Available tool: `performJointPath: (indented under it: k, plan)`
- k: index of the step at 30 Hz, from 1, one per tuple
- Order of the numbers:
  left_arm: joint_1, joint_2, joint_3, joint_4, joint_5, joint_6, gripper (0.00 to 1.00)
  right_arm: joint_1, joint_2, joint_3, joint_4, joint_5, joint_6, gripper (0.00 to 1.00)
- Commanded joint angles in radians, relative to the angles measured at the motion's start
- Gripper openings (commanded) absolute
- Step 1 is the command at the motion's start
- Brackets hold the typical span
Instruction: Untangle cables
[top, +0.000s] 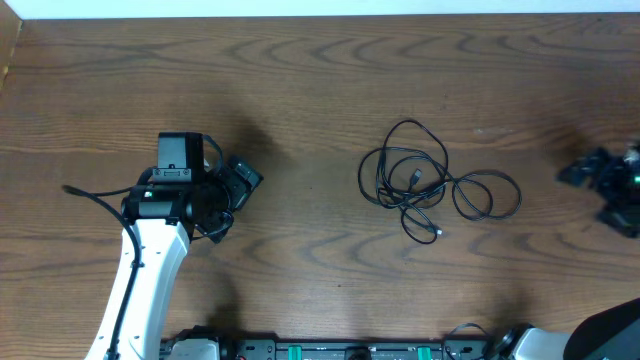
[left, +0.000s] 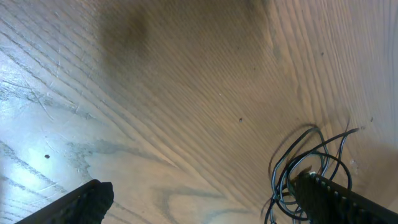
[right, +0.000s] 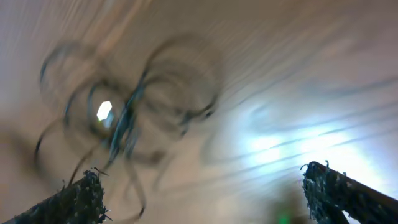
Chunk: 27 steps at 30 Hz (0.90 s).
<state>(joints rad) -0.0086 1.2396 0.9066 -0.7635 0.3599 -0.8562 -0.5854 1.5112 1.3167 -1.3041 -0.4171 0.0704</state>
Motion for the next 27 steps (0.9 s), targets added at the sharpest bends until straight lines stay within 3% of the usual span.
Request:
performJointPath:
  k: [1, 7, 12, 15, 21, 25, 27]
  plan:
    - [-0.002, -0.005, -0.006, -0.006, -0.014, 0.010, 0.98, 0.094, -0.014, -0.045, -0.019, -0.162, -0.093, 0.99]
    - [-0.002, -0.005, -0.006, -0.006, -0.014, 0.010, 0.98, 0.316, -0.014, -0.122, 0.066, -0.254, -0.093, 0.91]
    - [-0.002, -0.005, -0.006, -0.006, -0.014, 0.010, 0.98, 0.521, -0.014, -0.136, 0.227, -0.254, 0.024, 0.99]
    - [-0.002, -0.005, -0.006, -0.006, -0.014, 0.010, 0.98, 0.639, -0.014, -0.136, 0.357, -0.188, 0.155, 0.99]
    - [-0.002, -0.005, -0.006, -0.006, -0.014, 0.010, 0.98, 0.850, -0.009, -0.136, 0.533, 0.127, 0.399, 0.99]
    - [-0.002, -0.005, -0.006, -0.006, -0.014, 0.010, 0.98, 0.947, 0.019, -0.136, 0.616, 0.146, 0.443, 0.99]
    - [-0.002, -0.005, -0.006, -0.006, -0.014, 0.010, 0.98, 0.984, 0.043, -0.136, 0.639, 0.146, 0.474, 0.89]
